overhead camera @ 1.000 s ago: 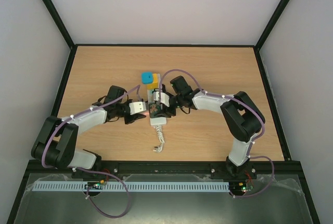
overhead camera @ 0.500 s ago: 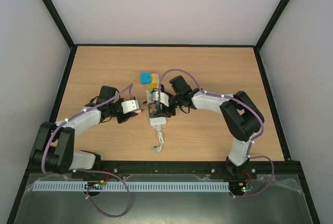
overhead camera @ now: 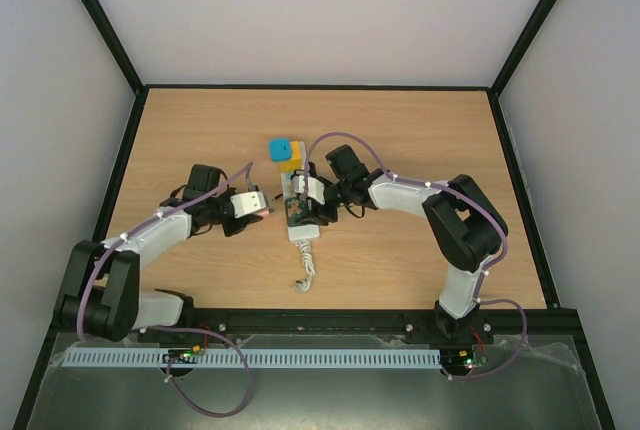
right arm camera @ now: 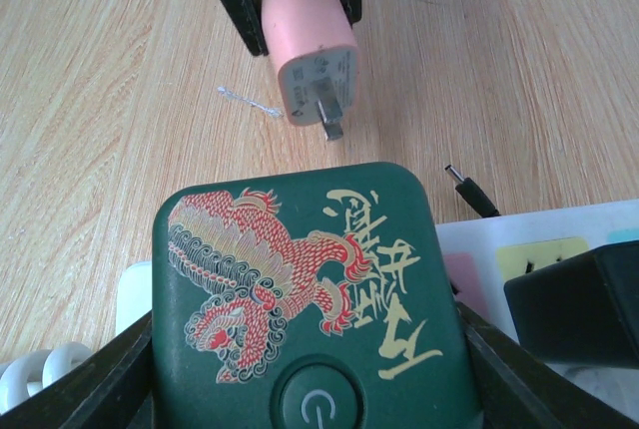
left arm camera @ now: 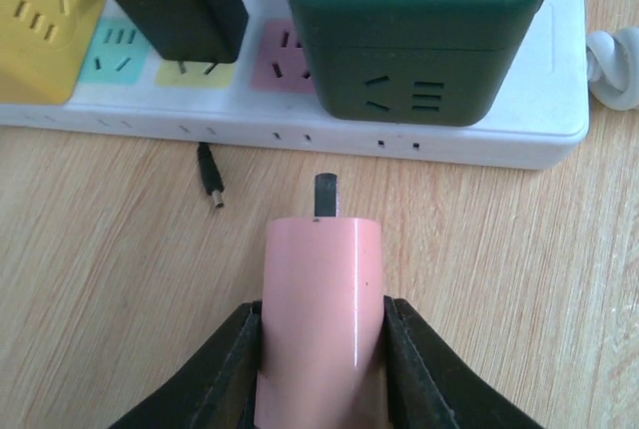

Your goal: Pull the plug off the socket

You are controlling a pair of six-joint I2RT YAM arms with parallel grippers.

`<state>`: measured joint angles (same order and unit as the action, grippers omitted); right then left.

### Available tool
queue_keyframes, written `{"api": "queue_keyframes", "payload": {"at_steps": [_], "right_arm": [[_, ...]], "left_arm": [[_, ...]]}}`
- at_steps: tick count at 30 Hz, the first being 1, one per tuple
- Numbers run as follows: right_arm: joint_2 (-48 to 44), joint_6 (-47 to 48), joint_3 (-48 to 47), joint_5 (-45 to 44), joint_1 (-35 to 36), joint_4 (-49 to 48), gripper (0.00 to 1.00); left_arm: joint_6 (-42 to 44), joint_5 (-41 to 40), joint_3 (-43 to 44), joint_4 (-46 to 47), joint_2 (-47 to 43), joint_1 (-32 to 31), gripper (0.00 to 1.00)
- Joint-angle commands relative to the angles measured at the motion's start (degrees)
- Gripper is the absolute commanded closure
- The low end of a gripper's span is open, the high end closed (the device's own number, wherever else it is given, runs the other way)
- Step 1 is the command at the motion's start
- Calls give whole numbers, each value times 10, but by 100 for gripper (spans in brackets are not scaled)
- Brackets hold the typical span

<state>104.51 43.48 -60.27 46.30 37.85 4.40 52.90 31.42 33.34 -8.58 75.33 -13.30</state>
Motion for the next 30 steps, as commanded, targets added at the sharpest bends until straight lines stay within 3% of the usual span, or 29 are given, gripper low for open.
{"api": "queue_keyframes", "payload": {"at_steps": [1, 7, 14, 24, 30], "right_arm": [[1, 2, 8, -26, -6, 70, 56], [-17, -31, -11, 4, -5, 73, 30], [-56, -59, -17, 41, -4, 58, 17], [-105, -83, -30, 46, -7, 61, 14], [-142, -111, -22, 11, -12, 51, 14]], "left_arm": [[3, 20, 4, -21, -28, 22, 89], [0, 46, 24, -43, -45, 82, 88], [-14, 45, 62, -50, -33, 142, 87], [-85, -91, 220, 0, 98, 213, 85], [-96, -178, 314, 39, 191, 221, 84]]}}
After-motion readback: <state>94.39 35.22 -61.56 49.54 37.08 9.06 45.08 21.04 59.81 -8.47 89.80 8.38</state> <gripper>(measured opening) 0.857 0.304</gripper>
